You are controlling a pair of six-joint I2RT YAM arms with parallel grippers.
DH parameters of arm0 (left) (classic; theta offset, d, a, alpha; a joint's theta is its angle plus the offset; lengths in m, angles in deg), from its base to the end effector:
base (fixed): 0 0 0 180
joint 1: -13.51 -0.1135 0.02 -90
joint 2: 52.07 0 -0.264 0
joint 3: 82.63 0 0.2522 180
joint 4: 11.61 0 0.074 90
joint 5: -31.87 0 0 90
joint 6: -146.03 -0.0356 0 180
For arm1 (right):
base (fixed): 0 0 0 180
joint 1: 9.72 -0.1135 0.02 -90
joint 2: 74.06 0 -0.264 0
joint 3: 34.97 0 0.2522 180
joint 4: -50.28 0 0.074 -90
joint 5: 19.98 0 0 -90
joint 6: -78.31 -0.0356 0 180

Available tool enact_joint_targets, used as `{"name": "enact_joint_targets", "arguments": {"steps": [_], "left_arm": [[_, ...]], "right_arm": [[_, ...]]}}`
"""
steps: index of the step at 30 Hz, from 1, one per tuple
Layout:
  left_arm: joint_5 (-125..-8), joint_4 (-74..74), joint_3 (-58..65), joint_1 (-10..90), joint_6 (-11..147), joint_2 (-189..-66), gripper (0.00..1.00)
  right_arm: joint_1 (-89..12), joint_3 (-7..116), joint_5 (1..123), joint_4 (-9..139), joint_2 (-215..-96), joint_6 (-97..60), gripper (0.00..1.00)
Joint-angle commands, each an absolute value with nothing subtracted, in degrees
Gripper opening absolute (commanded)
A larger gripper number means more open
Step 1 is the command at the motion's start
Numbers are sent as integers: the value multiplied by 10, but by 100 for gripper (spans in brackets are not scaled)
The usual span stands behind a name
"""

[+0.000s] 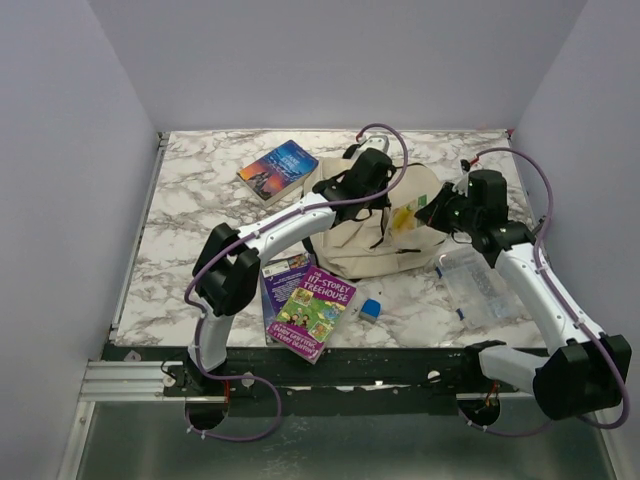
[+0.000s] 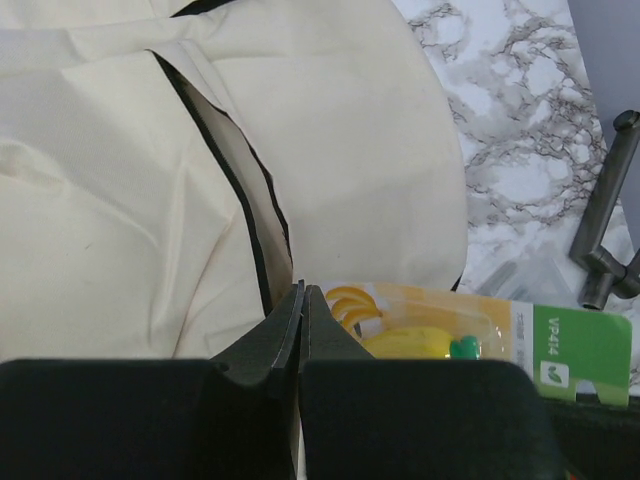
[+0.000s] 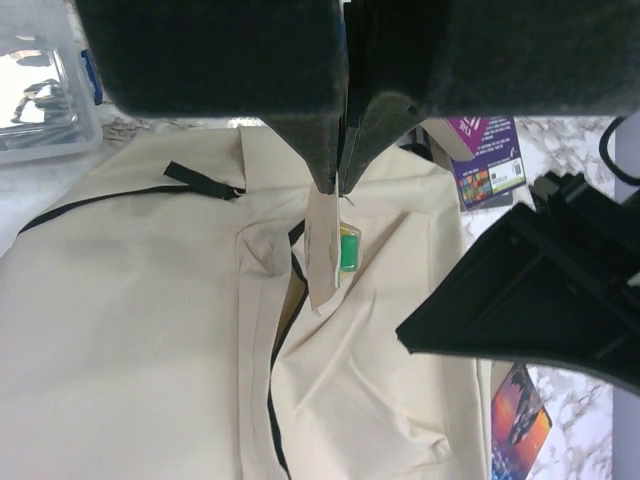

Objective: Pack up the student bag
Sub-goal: Place the personal item in the student bag.

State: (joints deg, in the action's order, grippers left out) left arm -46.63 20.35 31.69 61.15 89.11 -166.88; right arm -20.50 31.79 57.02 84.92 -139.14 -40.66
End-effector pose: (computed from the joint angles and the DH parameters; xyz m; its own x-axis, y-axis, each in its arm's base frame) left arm 0.3252 -0.3461 0.2926 -0.6363 -0.0960 -0.7655 0.3144 0.8738 -0.3710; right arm 0.2461 0.0550 0.3012 -0.6457 0.3575 -0.6748 -0.0628 0.8558 0.5135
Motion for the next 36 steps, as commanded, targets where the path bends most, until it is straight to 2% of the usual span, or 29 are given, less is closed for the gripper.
{"name": "enact_joint_targets", "arguments": {"steps": [1,2,3,4,5,6,11,20,25,28,32,33,36], "left_arm": [[-492,202,332,612,867,-1656,0],[-486,237,356,612,874,-1674,0],[-475,285,389,611,885,-1692,11],[-469,319,416,611,898,-1713,31],[-472,340,424,612,910,-1725,39],[-478,344,417,611,919,-1731,43],[-479,349,390,613,980,-1752,55],[-548,384,447,602,1087,-1825,59],[-570,419,483,586,1139,-1861,53],[-563,416,487,581,1135,-1860,37],[-569,394,476,579,1113,-1850,4],[-573,378,464,580,1103,-1840,0],[-608,300,395,585,1070,-1803,0]], "right_arm": [[-187,359,596,862,-1415,-404,1],[-186,363,615,871,-1416,-394,0],[-185,365,635,875,-1417,-385,0],[-185,365,648,879,-1415,-376,1],[-186,364,654,878,-1411,-371,0],[-186,361,657,875,-1404,-369,1],[-184,355,645,871,-1392,-366,1],[-185,342,621,876,-1376,-366,1],[-185,336,618,880,-1368,-365,0],[-185,331,612,875,-1367,-365,1],[-185,328,595,868,-1375,-370,1],[-186,328,587,866,-1378,-372,1],[-185,334,557,855,-1391,-380,0]]}}
